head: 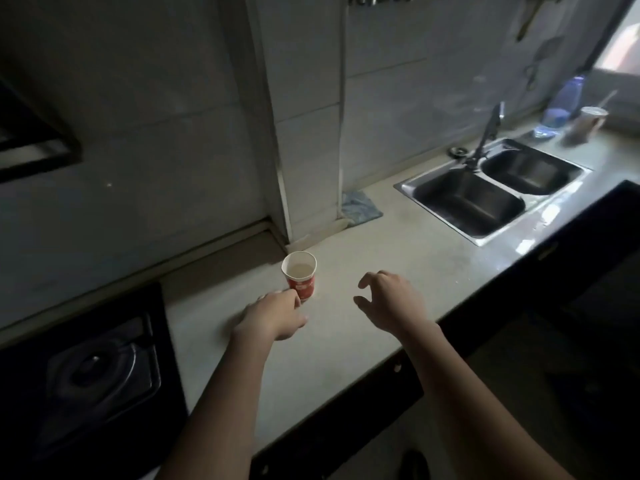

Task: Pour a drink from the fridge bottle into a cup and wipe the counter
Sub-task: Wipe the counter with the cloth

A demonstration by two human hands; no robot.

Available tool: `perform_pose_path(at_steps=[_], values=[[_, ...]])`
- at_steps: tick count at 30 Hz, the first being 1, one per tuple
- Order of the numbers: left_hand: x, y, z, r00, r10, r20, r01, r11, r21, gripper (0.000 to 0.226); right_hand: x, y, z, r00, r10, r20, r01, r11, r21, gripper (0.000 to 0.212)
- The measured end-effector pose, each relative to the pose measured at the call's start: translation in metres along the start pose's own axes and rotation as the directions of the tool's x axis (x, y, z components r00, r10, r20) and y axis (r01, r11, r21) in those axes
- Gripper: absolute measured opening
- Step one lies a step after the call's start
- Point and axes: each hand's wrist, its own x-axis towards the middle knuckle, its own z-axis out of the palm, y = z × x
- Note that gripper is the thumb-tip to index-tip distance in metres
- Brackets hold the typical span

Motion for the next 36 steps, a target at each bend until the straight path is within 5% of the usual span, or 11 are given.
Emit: perform_pose_path(at_steps=[14, 25, 32, 36], values=[[0.029, 0.038, 0.002, 0.918, -0.393, -0.040, 0.380, 0.906, -0.184, 0.038, 0.123, 0.030, 0.004, 0.906, -0.369, 0.208, 0.378, 0.926, -0.004, 0.042], [0.081, 0.003, 0.025, 0.904, -0.421, -0.075, 0.390, 0.884, -0.257, 0.038, 0.152, 0.023, 0.046, 0.920, -0.282, 0.274, 0.309, 0.949, -0.060, 0.067], [0.094, -0.012, 0.040, 0.874, -0.480, -0.069, 0.443, 0.848, -0.290, 0.040, 0.172, 0.012, 0.088, 0.875, -0.311, 0.370, 0.163, 0.911, 0.380, 0.108], [0.097, -0.008, 0.045, 0.859, -0.501, -0.106, 0.454, 0.841, -0.295, 0.037, 0.184, 0.010, 0.110, 0.868, -0.355, 0.347, 0.160, 0.861, 0.482, 0.118]])
